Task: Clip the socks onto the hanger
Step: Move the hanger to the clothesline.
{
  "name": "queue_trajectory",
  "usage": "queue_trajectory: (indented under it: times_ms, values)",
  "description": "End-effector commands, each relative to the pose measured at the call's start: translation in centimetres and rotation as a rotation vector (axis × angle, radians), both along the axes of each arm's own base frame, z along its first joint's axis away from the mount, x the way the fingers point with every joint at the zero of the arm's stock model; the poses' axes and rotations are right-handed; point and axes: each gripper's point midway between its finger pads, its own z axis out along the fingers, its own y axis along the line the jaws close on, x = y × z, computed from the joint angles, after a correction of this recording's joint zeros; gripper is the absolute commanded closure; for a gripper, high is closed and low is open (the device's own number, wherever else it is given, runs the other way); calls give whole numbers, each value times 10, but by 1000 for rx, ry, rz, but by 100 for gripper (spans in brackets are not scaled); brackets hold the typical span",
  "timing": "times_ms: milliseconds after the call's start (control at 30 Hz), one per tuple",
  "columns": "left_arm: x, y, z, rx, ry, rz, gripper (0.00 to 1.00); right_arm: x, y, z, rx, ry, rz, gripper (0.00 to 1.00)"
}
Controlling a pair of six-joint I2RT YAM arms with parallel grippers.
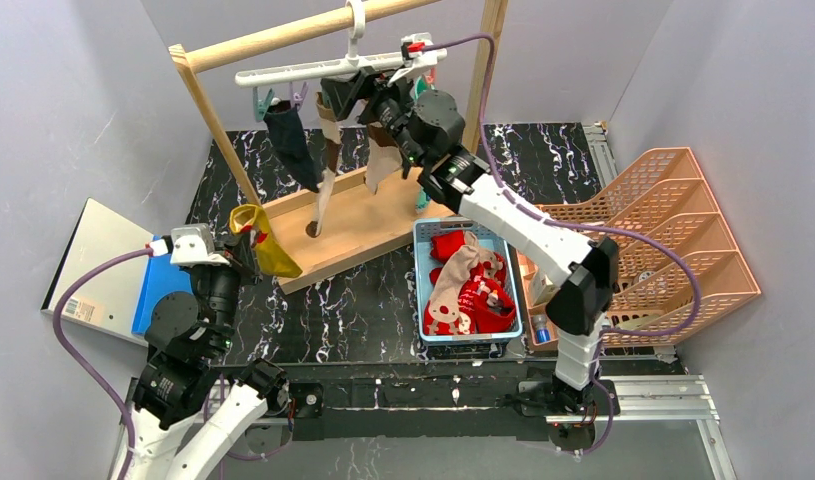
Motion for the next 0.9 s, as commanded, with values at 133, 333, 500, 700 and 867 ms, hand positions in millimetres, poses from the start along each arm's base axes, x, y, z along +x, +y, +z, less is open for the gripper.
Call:
queue_trajectory:
  times_ms: [133, 333, 500, 700, 867]
  values:
    - [5, -4, -4, -10, 2, -7, 100, -47, -54, 54, -16, -131, -33, 15]
    - [7, -7, -4, -16, 1, -13, 100, -54, -65, 80, -17, -188, -68, 15]
    - [9, -9, -3, -19, 1, -19, 100, -26, -50, 76, -110, -209, -149, 13]
    - [10, -10, -4, -16, 7, -20, 100, 5, -42, 68, -148, -192, -247, 13]
    - [10, -10, -7, -16, 17, -22, 100, 19, -47, 71, -123, -193, -307, 14]
